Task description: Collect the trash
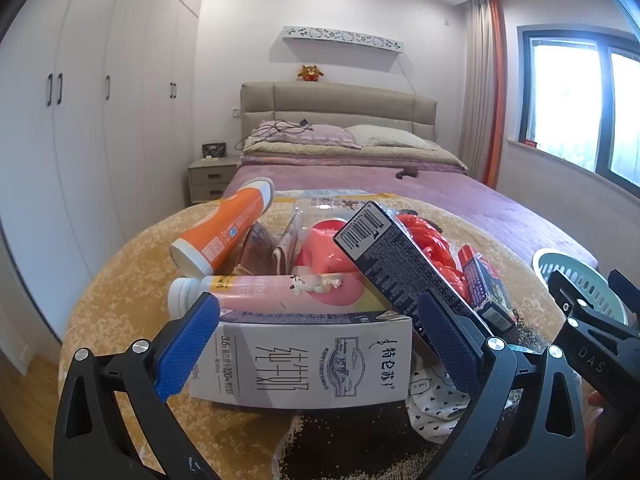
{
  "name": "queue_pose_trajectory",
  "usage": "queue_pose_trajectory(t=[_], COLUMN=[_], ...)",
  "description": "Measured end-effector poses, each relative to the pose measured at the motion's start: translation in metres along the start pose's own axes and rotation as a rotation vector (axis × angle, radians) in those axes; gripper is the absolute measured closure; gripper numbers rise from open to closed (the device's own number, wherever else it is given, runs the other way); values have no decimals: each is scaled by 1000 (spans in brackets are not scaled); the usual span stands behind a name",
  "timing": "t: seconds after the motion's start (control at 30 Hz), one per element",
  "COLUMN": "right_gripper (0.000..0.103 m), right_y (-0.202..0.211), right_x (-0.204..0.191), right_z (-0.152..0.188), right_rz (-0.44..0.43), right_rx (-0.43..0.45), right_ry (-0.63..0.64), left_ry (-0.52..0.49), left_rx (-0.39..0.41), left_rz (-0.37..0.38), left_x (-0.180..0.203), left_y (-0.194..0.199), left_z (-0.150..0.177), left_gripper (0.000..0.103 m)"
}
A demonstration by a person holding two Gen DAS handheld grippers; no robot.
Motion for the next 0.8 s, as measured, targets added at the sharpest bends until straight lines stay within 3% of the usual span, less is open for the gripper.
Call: queue_pose_trajectory(t=[0.27,0.8], right_gripper=[8,8], right_y=[-4,0], right_x=[13,6], right_z=[6,5], right_rz=[50,71], right_rx=[-25,-1], right_ry=[-49,2], left_ry=[10,24], left_rx=[-3,-10], left_rz=[6,31], left_x=[1,-2], left_y=[-1,-3], left_z=[-1,4], left_gripper=[7,7])
Point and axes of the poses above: each gripper's, at about its wrist camera, not at the fingertips, and y roughly against the way its jaws point, x to its right, z to its underside, the point moved 8 cm from there along -y, roughly the way its jaws point, and after that the axes turned 10 degrees about -z, right-handed, at the moved point
